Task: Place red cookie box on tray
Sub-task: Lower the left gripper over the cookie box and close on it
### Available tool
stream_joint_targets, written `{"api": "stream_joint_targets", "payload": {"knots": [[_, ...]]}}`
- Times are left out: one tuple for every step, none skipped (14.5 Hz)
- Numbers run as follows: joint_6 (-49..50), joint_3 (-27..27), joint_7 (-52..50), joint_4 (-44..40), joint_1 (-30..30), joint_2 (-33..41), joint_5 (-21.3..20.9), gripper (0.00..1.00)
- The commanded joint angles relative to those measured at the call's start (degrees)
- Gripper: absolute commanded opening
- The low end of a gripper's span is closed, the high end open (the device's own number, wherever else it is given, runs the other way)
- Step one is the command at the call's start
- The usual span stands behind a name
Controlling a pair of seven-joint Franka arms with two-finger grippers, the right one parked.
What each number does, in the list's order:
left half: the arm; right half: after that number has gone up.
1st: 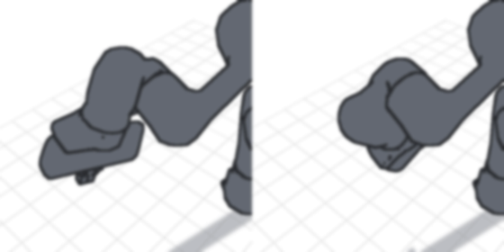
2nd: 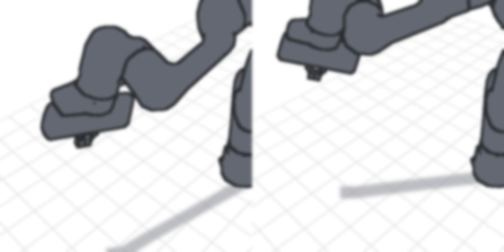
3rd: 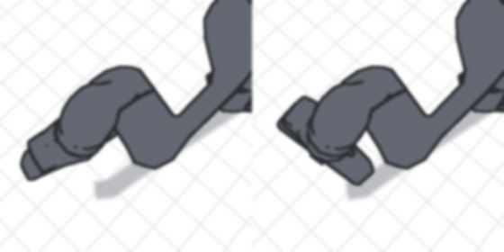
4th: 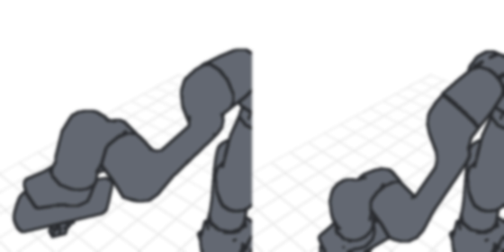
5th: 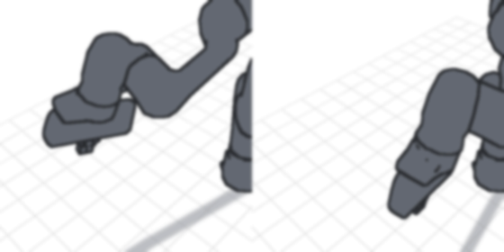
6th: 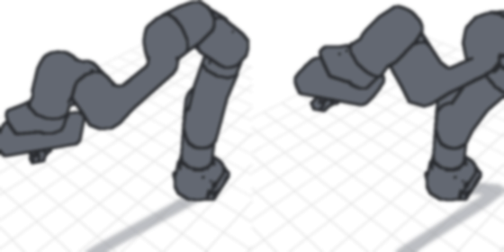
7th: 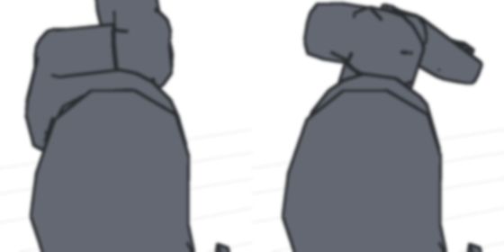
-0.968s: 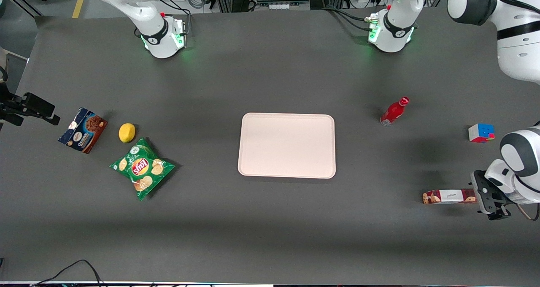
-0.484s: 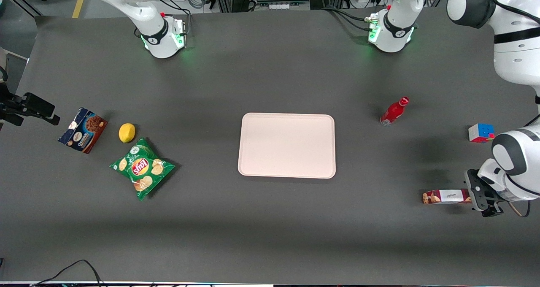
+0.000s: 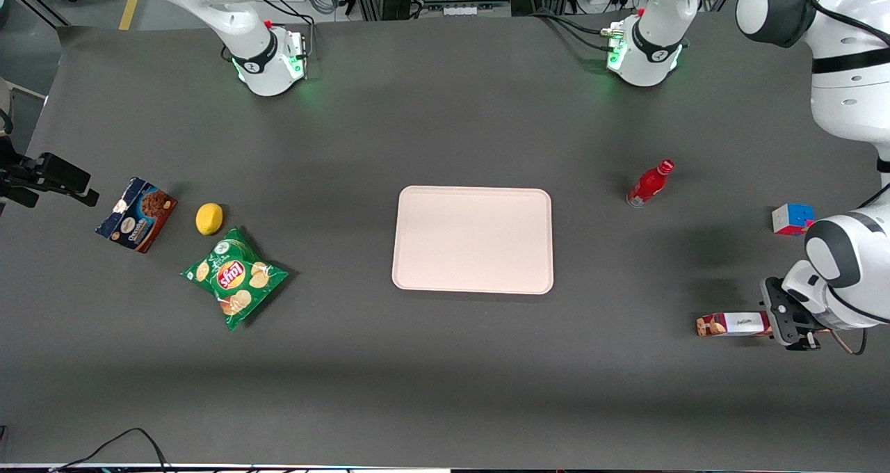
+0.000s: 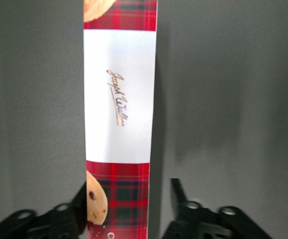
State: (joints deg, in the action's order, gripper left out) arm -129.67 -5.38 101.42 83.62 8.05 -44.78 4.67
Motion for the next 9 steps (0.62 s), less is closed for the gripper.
{"api": "stream_joint_targets", "payload": {"knots": [[-0.9,-0.3,-0.1,0.9,-0.6,0.7,-0.6,0.08],[-0.9,-0.3,-0.1,0.9,-0.7,0.8,-0.6,0.01],[-0.8,-0.3,-0.1,0.9,-0.7,0.9,-0.6,0.0],[-0.8,-0.3,-0.2,0.9,-0.7,1.0,-0.6,0.0],[-0.2,-0.2,-0.8,0.2,-0.7,1.3,-0.5,0.0],[0.3,-0.2,-1.0,0.1,-0.8,2.5,-0.5,0.0],[0.8,-0.3,-1.5,-0.1,-0.8,4.2,-0.5,0.0],[2.4,-0.3,-2.0,-0.3,-0.9,6.1,-0.6,0.0],[4.4,-0.3,-2.3,-1.1,-1.2,7.7,-0.6,0.0]]}}
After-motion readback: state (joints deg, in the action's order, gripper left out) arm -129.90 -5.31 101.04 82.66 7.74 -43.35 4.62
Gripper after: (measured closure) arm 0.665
